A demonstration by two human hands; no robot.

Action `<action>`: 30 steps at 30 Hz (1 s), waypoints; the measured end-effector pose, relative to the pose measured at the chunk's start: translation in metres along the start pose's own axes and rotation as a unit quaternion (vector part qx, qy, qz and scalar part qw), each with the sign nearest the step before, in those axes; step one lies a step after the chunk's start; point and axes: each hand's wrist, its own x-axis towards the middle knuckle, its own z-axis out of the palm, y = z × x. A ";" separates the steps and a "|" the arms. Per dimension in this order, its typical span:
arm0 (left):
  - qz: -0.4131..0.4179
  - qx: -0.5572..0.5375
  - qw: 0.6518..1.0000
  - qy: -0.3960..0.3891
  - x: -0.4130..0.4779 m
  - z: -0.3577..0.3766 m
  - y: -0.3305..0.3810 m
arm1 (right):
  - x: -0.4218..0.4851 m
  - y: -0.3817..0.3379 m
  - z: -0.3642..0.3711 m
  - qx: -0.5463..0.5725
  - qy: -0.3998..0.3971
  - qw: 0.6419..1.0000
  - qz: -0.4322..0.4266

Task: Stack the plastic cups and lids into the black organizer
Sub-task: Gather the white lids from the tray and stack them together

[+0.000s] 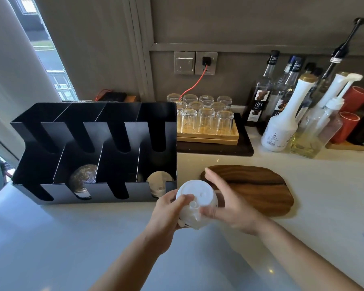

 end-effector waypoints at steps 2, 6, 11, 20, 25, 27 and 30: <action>0.003 -0.002 1.000 0.014 0.001 -0.002 0.000 | -0.001 0.005 0.009 0.137 0.032 0.988 0.063; 0.013 -0.003 1.000 0.018 0.002 -0.002 0.001 | -0.001 0.009 0.032 0.239 0.057 0.966 0.076; 0.018 0.005 1.000 0.019 0.000 0.000 0.006 | 0.002 0.004 0.042 0.264 0.115 0.955 0.068; 0.046 -0.009 0.999 0.008 -0.006 0.003 0.005 | -0.005 0.005 0.041 0.277 0.156 0.946 0.059; 0.060 -0.027 0.997 0.027 -0.018 0.009 0.009 | -0.002 -0.002 0.033 0.253 0.137 0.956 0.054; 0.055 -0.029 0.998 0.007 -0.023 0.007 0.011 | -0.001 -0.004 0.031 0.231 0.125 0.964 0.050; 0.048 -0.023 0.999 -0.001 -0.028 0.002 0.015 | -0.002 -0.005 0.032 0.210 0.107 0.971 0.043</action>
